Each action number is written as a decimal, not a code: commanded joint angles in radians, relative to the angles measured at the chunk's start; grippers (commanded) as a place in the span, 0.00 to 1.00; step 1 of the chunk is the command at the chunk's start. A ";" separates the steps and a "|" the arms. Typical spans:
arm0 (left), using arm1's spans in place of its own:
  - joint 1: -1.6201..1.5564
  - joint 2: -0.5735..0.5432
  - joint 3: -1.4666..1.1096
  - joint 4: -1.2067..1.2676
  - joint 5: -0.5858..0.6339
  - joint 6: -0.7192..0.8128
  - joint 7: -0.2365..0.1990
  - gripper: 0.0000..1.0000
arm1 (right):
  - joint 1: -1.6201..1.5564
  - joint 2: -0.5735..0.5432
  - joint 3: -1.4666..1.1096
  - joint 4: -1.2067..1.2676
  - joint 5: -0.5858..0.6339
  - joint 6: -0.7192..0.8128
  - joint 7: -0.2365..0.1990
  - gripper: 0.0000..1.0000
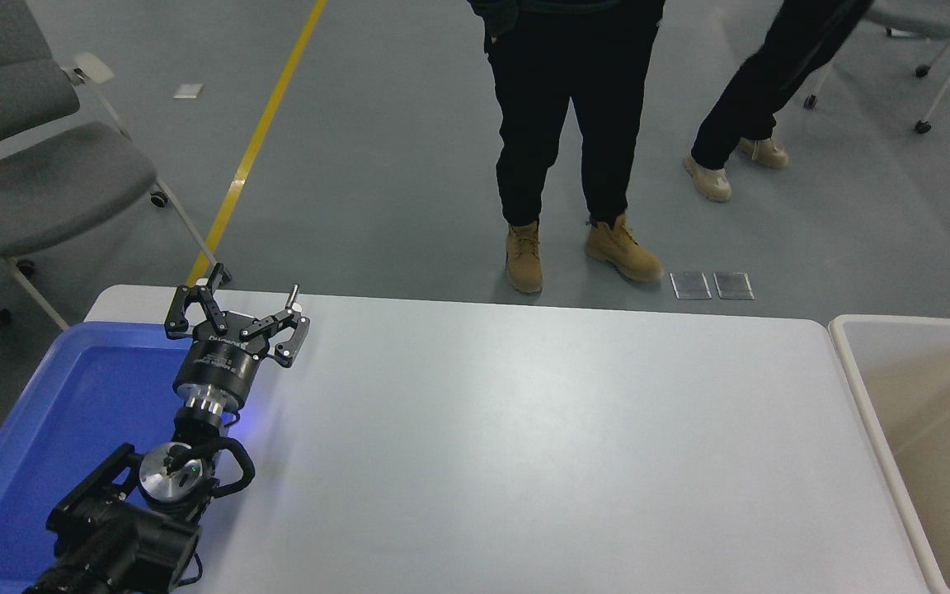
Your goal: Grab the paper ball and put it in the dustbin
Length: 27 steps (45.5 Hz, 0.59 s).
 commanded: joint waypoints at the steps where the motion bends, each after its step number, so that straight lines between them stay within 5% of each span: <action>1: 0.000 0.000 0.000 0.000 0.000 0.002 0.000 0.99 | -0.428 0.249 0.384 -0.391 0.179 -0.093 -0.050 0.00; 27: 0.000 0.000 0.000 0.000 0.000 0.002 -0.001 0.99 | -0.674 0.477 0.775 -0.425 0.192 -0.248 -0.078 0.00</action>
